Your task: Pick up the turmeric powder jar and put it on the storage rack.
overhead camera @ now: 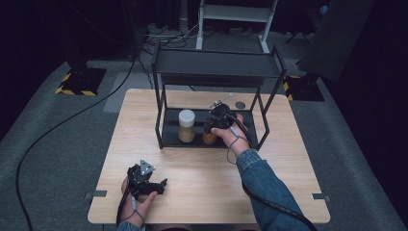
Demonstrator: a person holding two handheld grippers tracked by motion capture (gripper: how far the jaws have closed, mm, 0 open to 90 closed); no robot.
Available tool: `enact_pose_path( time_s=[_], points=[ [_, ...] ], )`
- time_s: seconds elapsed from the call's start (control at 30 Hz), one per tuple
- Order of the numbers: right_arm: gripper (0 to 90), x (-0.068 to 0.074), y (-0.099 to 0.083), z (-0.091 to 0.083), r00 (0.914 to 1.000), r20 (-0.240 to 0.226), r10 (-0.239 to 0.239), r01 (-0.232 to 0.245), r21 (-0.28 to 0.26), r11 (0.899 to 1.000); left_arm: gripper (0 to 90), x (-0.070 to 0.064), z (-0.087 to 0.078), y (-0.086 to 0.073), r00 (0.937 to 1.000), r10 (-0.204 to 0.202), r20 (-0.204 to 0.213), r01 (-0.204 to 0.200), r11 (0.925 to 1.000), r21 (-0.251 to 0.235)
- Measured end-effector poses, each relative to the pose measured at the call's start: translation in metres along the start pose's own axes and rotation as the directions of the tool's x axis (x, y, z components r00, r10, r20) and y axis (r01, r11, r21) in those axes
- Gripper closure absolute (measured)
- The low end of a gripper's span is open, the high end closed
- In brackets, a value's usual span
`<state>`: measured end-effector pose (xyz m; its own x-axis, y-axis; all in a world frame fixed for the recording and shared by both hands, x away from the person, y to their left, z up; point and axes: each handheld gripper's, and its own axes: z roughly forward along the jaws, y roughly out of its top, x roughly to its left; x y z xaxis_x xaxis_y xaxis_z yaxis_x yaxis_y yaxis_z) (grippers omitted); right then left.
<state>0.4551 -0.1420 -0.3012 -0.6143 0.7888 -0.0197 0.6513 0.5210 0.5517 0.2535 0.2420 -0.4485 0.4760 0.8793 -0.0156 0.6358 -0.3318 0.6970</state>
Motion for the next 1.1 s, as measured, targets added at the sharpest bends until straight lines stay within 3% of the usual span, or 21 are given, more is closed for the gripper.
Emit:
enact_pose_path(
  time_s=[0.4,0.8,1.1],
  points=[
    [11.8,0.003,-0.044,-0.054,0.9999,0.003,-0.012,0.012,-0.089,0.996,3.5,0.0,0.0,0.0,1.0,0.0,0.0,0.0,1.0,0.001],
    [11.6,0.001,-0.09,-0.093,0.9998,0.008,-0.018,0.018,-0.136,0.991,3.5,0.0,0.0,0.0,1.0,0.001,0.0,-0.001,1.0,-0.001],
    [11.5,-0.005,-0.12,-0.111,0.9999,0.013,-0.009,0.011,-0.143,0.99,3.5,0.0,0.0,0.0,1.0,0.0,-0.001,0.0,1.0,0.0]
  ],
)
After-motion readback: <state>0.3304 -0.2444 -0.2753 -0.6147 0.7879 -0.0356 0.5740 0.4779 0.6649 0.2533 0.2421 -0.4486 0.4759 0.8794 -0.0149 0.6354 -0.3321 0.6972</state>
